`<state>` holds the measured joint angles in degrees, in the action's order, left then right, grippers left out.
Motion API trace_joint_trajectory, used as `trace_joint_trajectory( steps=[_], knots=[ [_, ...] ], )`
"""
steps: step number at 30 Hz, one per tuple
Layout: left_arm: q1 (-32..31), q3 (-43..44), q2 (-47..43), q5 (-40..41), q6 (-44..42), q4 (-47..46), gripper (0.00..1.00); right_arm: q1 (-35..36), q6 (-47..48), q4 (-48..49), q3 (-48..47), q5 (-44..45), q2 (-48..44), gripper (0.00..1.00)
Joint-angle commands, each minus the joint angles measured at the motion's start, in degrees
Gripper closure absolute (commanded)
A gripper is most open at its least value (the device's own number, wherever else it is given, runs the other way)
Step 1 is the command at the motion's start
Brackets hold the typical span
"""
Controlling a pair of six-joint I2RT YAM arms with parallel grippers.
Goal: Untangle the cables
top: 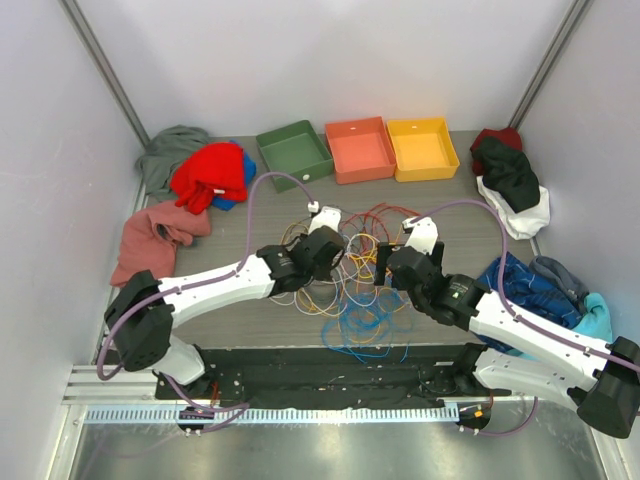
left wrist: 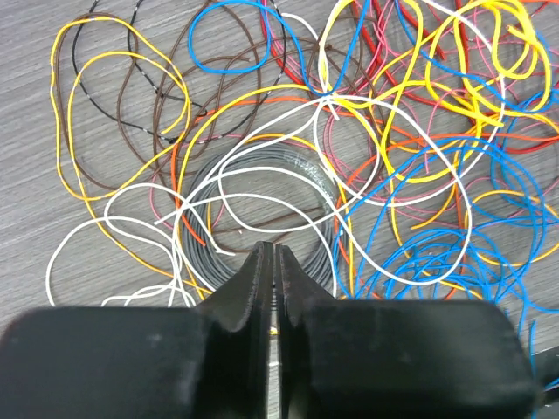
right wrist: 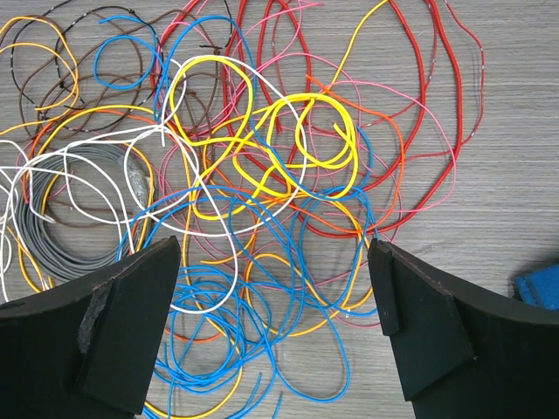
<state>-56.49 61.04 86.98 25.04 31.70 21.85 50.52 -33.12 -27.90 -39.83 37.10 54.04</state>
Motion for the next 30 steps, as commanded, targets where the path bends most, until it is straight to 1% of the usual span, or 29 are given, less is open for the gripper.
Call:
trace_joint_trajectory(
  steps=[1, 3, 4, 6, 8, 11, 15, 19, 21, 30],
  knots=[
    [0.2, 0.0, 3.0, -0.6, 4.7, -0.2, 0.75, 0.1, -0.9, 1.5, -0.4, 0.2, 0.2, 0.03],
    [0.3, -0.1, 3.9, -2.1, 7.3, -0.7, 0.58, 0.1, -0.6, 1.5, -0.4, 0.2, 0.0, 0.03],
    [0.2, -0.6, 4.4, -2.8, 8.8, -1.9, 0.47, 0.1, -0.5, 1.4, -0.4, 0.2, -0.3, 0.03],
    [0.2, -0.7, 5.1, -4.1, 13.7, -2.6, 0.39, 0.1, -0.4, 1.4, -0.2, 0.3, -0.7, 0.03],
    [0.2, -0.5, 6.0, -4.6, 17.8, -3.3, 0.39, 0.0, -0.4, 1.4, 0.0, 0.5, -1.0, 0.03],
    [0.2, 0.7, 7.7, -3.5, 20.8, -3.7, 0.40, 0.1, -0.4, 1.4, 0.0, 0.3, -0.5, 0.02],
    [0.9, 3.2, 10.7, -1.7, 22.8, -2.9, 0.43, 0.1, -0.7, 1.4, -0.1, -0.1, -0.3, 0.03],
    [3.7, 2.6, 13.1, -4.2, 25.9, -3.8, 0.46, 0.1, -0.5, 1.2, 0.2, 0.3, -1.1, 0.03],
    [4.5, 1.8, 14.4, -4.9, 26.7, -4.6, 0.49, 0.1, -0.4, 1.1, 0.4, 0.4, -1.5, 0.03],
    [7.9, 1.5, 17.5, -7.6, 28.0, -6.6, 0.53, 0.1, -0.3, 0.9, 0.2, 0.5, -0.5, 0.03]
  ],
)
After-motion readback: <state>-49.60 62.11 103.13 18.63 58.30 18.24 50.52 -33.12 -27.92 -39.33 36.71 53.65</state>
